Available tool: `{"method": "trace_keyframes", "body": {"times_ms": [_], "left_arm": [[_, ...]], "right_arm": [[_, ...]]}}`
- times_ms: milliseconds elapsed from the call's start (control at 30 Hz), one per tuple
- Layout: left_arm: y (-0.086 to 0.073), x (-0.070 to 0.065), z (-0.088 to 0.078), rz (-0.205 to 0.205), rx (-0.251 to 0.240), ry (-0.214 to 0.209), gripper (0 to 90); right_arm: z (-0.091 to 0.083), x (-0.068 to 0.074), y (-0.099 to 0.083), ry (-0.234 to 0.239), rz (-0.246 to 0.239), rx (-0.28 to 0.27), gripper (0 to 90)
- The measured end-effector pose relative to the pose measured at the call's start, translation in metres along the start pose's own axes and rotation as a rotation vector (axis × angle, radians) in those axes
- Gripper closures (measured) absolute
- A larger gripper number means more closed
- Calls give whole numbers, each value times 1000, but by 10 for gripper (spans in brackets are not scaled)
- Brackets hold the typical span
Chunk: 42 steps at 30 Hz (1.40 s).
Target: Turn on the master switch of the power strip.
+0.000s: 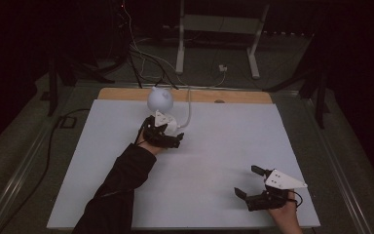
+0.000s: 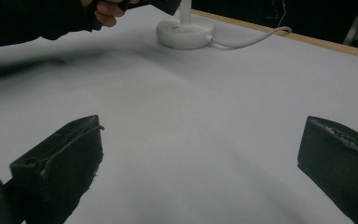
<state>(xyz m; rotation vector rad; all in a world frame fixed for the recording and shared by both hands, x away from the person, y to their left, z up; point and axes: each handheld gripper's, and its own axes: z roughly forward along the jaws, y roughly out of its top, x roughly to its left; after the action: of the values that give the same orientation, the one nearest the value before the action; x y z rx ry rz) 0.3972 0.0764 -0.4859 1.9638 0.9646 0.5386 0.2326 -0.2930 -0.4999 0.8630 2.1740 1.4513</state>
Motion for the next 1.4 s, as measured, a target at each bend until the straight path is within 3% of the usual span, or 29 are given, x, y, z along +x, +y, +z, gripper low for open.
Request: {"method": "trace_keyframes", "body": {"times_ms": [67, 333, 533, 867, 1067, 1400], "left_arm": [[-2, 0, 1, 13, -11, 24, 94], [-5, 3, 7, 1, -21, 62, 266], [-6, 3, 11, 6, -17, 70, 444], [-3, 11, 13, -4, -26, 122, 782], [-4, 12, 19, 33, -6, 121, 892], [-11, 8, 31, 83, 44, 121, 900]], "right_arm": [[0, 0, 0, 1, 1, 0, 0], [0, 0, 0, 2, 1, 1, 0], [1, 0, 0, 3, 1, 3, 0], [0, -1, -1, 5, 4, 2, 0], [0, -1, -1, 5, 5, 2, 0], [0, -1, -1, 5, 5, 2, 0]]}}
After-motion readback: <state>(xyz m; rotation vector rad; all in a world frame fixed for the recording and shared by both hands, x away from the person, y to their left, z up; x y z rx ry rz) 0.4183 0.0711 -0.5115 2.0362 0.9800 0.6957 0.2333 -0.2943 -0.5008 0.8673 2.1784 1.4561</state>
